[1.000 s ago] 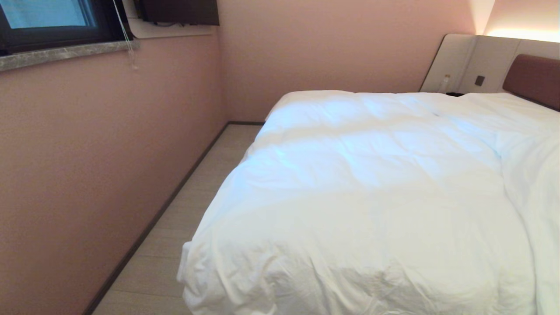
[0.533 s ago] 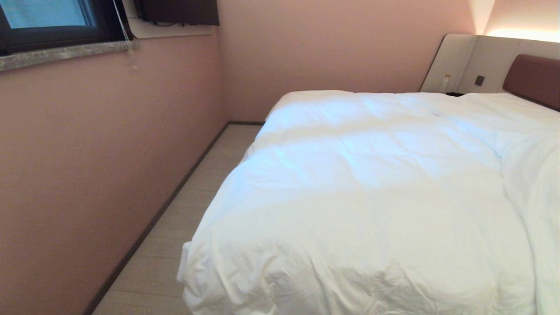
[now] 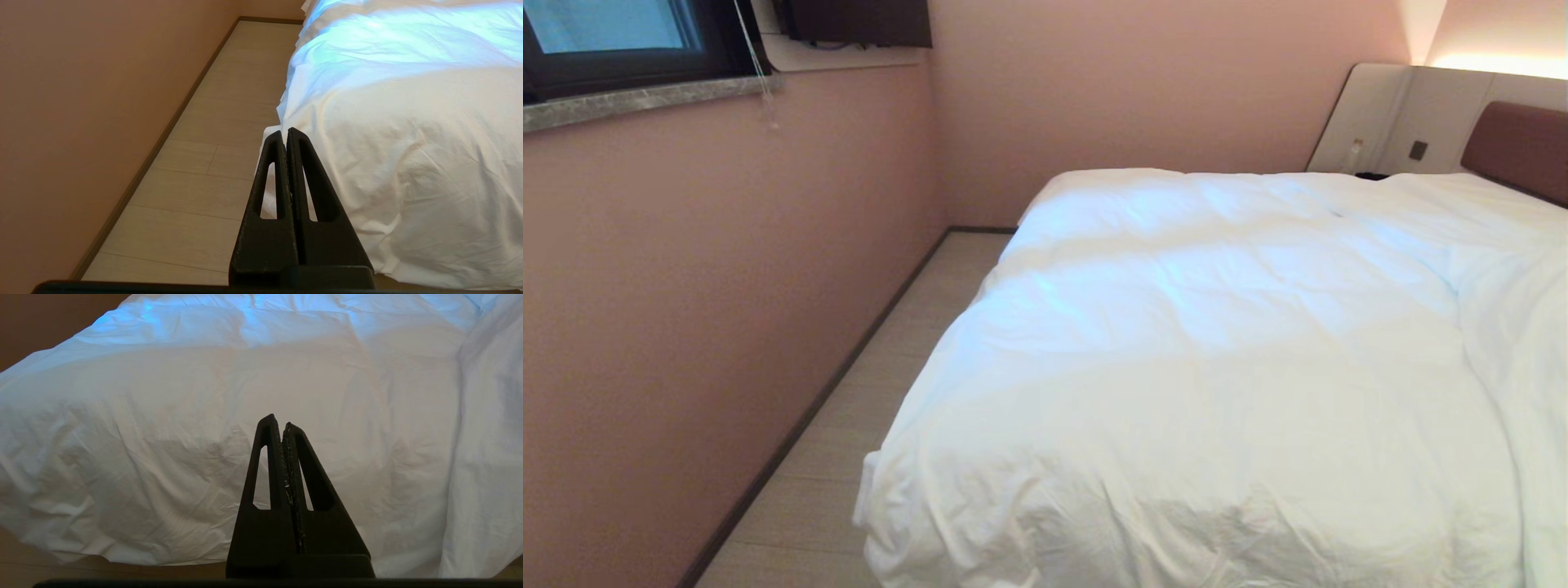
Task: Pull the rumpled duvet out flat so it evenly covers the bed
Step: Hold the folded corner of the quilt
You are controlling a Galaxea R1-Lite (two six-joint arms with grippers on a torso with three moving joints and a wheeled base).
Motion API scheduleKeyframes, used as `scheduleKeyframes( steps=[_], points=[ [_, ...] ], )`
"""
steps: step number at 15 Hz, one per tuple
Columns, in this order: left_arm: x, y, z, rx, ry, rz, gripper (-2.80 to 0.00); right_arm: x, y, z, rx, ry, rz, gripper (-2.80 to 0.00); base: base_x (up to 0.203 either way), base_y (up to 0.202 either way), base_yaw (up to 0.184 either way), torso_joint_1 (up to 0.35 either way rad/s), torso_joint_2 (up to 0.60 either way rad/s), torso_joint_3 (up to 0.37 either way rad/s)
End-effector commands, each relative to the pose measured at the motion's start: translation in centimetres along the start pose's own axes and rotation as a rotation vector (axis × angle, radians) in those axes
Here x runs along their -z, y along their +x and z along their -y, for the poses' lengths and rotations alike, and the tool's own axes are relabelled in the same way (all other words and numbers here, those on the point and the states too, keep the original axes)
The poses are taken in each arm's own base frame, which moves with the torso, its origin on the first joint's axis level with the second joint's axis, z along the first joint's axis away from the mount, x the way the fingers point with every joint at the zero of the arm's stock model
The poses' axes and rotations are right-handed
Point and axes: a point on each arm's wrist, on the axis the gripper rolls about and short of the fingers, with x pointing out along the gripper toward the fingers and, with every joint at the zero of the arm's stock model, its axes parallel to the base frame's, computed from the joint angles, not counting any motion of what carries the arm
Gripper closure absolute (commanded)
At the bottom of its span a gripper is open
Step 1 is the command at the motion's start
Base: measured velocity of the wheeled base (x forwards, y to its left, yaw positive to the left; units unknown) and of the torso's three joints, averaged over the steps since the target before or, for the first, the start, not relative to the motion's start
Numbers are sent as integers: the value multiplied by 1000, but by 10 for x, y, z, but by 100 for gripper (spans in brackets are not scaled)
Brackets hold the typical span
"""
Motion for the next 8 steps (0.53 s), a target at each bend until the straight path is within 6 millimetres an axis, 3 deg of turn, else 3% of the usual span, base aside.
scheduleKeyframes(
  steps=[1,8],
  points=[
    [0,0,0,-1,-2,0,0,0,0,0,0,-1,1,0,0,0,0,0,0,0],
    [0,0,0,0,-2,2,0,0,0,0,-1,-1,1,0,0,0,0,0,0,0]
  ],
)
